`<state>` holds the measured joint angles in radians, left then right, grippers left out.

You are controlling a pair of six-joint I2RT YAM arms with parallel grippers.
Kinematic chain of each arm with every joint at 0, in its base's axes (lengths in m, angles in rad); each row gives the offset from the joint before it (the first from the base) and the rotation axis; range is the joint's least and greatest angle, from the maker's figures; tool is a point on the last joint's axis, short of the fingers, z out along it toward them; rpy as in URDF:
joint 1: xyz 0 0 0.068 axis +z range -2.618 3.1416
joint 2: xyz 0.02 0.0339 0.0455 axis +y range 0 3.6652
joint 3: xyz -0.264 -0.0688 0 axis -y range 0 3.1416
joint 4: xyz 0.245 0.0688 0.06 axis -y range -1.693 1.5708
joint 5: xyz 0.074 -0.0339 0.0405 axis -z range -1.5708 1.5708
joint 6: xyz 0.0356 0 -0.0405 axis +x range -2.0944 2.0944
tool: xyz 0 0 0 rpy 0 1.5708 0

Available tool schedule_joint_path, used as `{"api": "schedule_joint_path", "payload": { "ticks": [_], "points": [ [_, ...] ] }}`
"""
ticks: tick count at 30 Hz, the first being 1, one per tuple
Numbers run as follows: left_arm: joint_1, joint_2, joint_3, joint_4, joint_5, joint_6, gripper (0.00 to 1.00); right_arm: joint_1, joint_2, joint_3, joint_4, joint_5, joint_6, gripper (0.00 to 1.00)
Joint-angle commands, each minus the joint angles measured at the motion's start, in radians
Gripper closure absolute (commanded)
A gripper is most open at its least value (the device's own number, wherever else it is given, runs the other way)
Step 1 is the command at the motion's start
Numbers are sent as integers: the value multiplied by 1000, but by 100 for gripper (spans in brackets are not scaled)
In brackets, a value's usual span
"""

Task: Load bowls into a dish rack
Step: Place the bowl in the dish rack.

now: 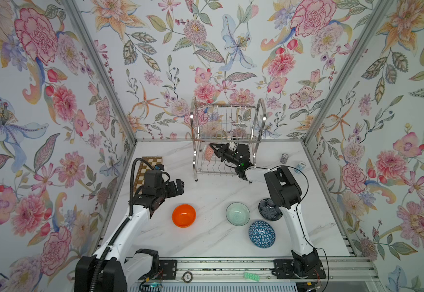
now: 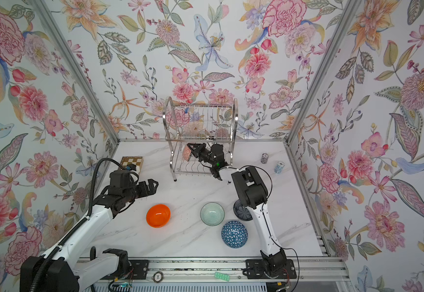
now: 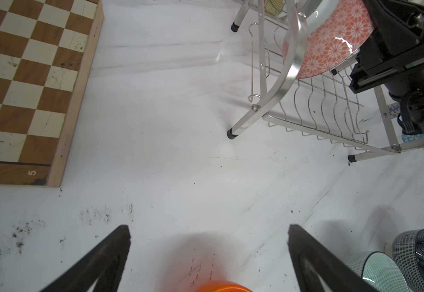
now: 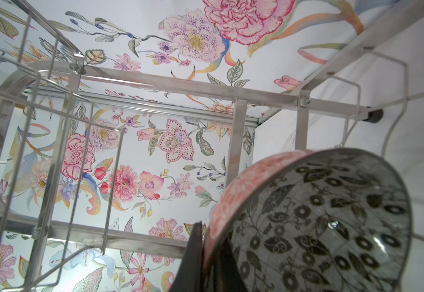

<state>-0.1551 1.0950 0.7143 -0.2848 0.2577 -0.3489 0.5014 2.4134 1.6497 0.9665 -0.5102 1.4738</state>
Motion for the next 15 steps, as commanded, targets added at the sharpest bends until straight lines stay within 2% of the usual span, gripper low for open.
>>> {"api": "schedule_joint_path", "payload": {
  "ticks": [1,15],
  "points": [
    [-13,-7,20,-8,-8,4,1,1,19,81,81,-24,7,100],
    [-38,0,21,-17,-28,15,1,-13,166,295,-2,-119,1,100]
  ]
}}
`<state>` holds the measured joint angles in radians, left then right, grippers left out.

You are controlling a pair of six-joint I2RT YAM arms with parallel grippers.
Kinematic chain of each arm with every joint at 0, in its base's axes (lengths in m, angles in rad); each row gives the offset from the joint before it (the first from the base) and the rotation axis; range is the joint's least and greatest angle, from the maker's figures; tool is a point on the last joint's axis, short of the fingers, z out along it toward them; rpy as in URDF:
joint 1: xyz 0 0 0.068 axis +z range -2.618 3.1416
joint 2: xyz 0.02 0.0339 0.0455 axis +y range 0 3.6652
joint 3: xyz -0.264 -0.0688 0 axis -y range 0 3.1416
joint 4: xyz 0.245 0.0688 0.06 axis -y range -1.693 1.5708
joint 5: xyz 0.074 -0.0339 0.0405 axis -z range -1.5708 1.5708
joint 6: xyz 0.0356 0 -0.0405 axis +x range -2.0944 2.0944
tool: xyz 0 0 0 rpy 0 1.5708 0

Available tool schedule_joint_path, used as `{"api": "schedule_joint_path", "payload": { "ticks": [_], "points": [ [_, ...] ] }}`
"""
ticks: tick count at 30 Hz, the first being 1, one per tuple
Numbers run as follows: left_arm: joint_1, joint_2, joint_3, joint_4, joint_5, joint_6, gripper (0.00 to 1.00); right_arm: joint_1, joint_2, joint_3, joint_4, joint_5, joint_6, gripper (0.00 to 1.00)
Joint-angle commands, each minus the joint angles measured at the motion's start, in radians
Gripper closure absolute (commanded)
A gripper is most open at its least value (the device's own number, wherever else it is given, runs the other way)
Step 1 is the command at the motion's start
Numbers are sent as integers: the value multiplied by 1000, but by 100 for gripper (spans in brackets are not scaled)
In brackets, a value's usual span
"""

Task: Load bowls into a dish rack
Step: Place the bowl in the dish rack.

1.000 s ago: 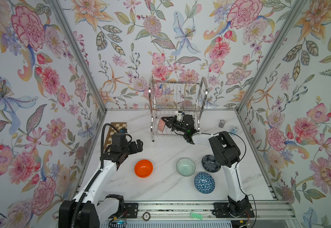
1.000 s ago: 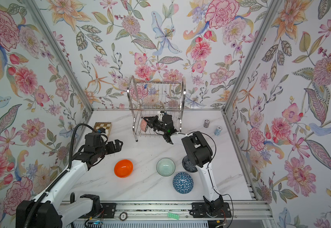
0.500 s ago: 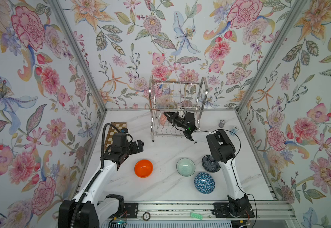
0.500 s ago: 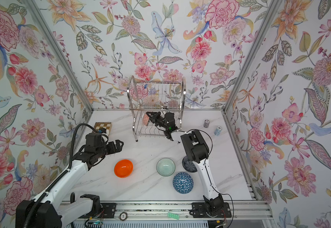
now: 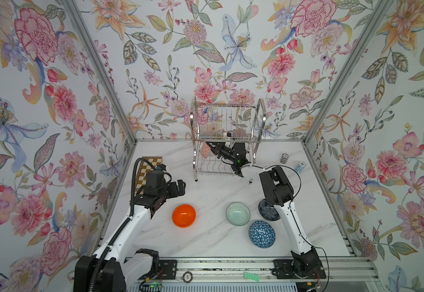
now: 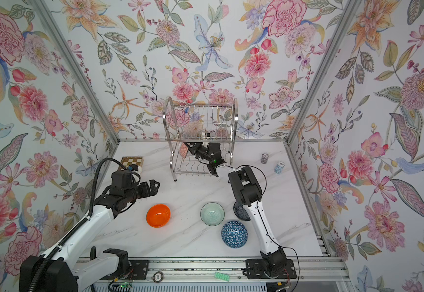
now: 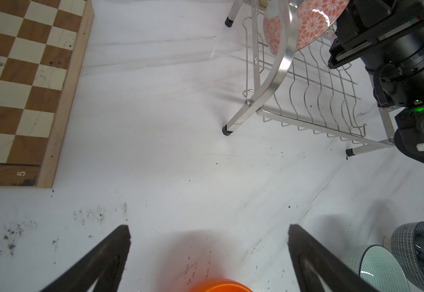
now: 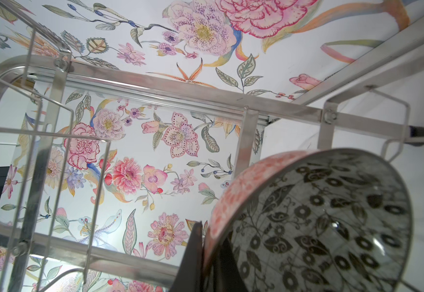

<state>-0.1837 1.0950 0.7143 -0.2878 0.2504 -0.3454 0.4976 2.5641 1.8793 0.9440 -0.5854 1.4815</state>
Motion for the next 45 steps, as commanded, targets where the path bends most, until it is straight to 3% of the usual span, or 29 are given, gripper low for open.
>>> {"api": "schedule_joint_path", "payload": {
  "ticks": [1,15,23,39,45],
  "points": [
    [-9,1,22,-14,-21,12,1,-11,25,75,19,-49,-4,100],
    [-25,2,22,-22,-36,19,1,-37,131,235,-70,-112,19,100],
    [-26,5,22,-22,-37,21,1,-34,139,315,-313,-130,-116,99],
    [-27,10,24,-22,-35,20,1,-16,130,397,-688,-111,-385,80],
    [-31,11,24,-23,-36,21,1,-17,127,405,-724,-103,-418,75]
  ]
}}
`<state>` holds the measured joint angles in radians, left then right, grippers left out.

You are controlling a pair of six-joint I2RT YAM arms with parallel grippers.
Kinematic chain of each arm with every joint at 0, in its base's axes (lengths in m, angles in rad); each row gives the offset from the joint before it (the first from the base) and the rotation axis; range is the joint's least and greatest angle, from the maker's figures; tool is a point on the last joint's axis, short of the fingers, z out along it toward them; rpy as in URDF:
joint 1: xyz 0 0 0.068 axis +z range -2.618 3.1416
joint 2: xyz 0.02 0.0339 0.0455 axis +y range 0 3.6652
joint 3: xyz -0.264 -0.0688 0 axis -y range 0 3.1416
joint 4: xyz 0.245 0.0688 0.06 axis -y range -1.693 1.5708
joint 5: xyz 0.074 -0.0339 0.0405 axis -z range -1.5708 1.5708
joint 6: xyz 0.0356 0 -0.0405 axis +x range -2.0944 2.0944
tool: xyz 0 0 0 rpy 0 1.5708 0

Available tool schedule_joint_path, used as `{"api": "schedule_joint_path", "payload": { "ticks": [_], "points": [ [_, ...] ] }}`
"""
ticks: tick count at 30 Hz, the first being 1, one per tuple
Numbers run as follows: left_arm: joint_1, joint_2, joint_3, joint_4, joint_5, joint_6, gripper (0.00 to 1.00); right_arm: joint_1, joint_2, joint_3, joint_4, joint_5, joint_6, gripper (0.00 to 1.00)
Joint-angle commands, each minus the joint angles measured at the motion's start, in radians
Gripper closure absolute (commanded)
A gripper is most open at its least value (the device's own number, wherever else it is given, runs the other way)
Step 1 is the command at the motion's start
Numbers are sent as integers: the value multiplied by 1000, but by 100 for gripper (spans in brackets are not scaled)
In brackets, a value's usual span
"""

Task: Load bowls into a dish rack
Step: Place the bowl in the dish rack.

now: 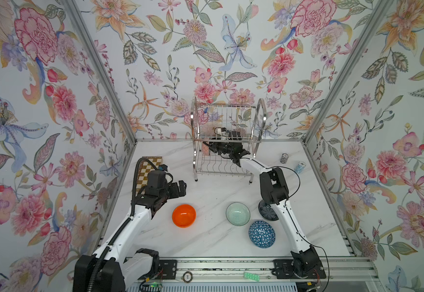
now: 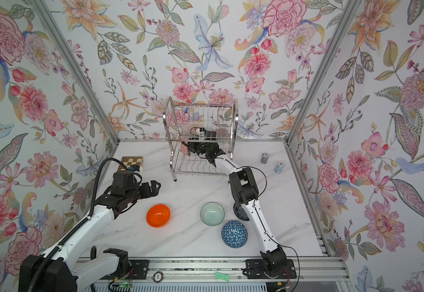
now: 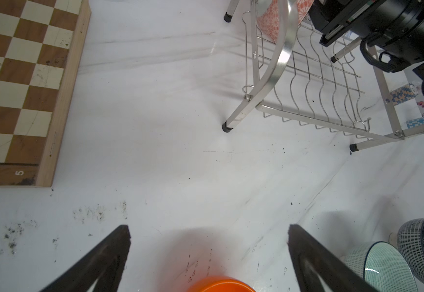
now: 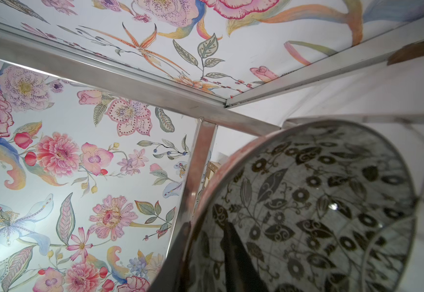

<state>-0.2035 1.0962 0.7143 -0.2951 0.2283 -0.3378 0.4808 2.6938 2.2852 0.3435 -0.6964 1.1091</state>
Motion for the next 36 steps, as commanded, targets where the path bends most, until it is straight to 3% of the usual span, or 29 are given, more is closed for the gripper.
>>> {"api": "schedule_joint_path", "payload": {
  "ticks": [1,7,13,23,28,33,36],
  "points": [
    [-11,11,25,-16,-14,13,1,-1,-4,-1,-117,7,-45,74],
    [-13,12,24,-16,-15,14,1,1,-12,-2,-90,9,-44,62],
    [-14,14,27,-17,-17,18,1,5,-30,-8,-88,19,-76,41],
    [-17,10,25,-18,-19,22,1,16,-88,-107,37,43,-55,27],
    [-19,9,27,-19,-18,26,1,22,-121,-190,162,58,-19,10],
    [-21,8,28,-23,-22,32,1,28,-132,-250,292,90,45,9],
    [-26,5,27,-26,-29,33,1,34,-136,-267,309,112,55,1]
  ]
}}
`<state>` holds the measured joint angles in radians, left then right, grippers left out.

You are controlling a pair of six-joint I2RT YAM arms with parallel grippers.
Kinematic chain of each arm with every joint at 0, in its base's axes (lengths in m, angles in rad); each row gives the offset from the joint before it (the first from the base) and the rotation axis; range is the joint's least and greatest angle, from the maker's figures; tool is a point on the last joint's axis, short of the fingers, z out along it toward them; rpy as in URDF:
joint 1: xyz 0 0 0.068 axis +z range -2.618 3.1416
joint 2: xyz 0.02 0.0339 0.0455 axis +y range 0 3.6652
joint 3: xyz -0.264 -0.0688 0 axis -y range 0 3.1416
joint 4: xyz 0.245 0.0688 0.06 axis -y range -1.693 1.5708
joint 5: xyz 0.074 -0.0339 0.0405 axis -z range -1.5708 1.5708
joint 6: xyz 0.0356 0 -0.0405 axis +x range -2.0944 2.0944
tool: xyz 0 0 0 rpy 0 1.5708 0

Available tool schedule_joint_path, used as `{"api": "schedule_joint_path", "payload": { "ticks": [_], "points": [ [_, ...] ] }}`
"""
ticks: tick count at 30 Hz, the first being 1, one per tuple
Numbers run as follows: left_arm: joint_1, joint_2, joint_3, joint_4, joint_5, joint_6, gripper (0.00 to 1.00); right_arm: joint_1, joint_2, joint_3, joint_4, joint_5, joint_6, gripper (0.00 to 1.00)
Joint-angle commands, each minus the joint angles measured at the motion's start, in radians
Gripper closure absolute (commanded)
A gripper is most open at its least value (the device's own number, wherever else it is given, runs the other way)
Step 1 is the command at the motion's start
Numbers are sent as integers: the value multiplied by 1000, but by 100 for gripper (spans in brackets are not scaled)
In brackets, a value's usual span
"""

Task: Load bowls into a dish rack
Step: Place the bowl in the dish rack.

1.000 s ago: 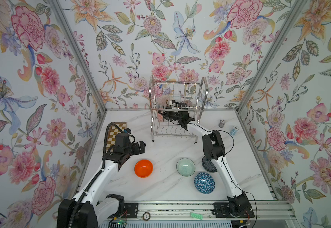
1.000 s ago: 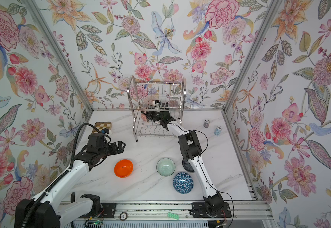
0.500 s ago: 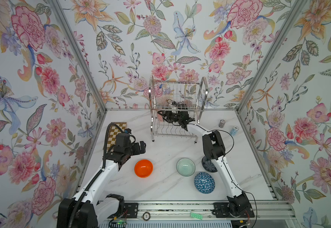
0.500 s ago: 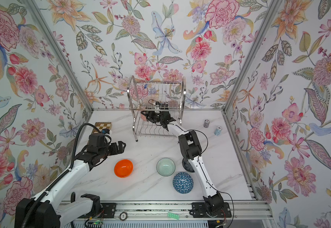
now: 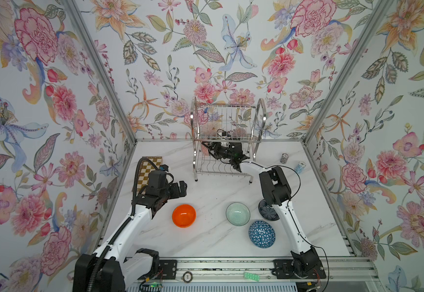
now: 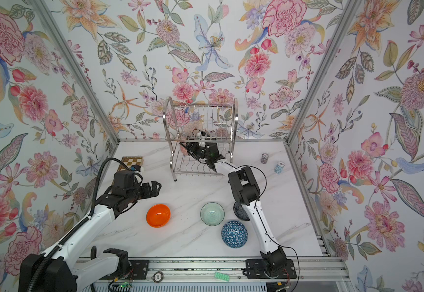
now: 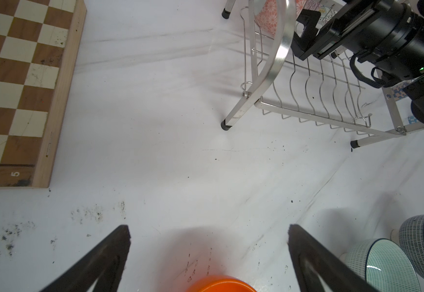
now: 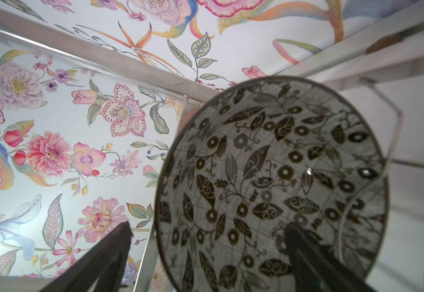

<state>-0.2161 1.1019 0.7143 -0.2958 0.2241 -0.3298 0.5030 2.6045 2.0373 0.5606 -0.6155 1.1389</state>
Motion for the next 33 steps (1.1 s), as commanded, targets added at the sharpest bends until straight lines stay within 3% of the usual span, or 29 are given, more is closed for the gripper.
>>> {"api": "schedule_joint_path", "payload": {
  "ticks": [1,19,33],
  "points": [
    [-14,1,27,-27,-26,26,1,14,-52,-32,102,44,28,1],
    [-26,-5,31,-33,-41,29,1,39,-153,-330,378,320,117,2],
    [-33,-14,31,-36,-54,32,1,87,-193,-506,622,476,107,2]
  ]
}}
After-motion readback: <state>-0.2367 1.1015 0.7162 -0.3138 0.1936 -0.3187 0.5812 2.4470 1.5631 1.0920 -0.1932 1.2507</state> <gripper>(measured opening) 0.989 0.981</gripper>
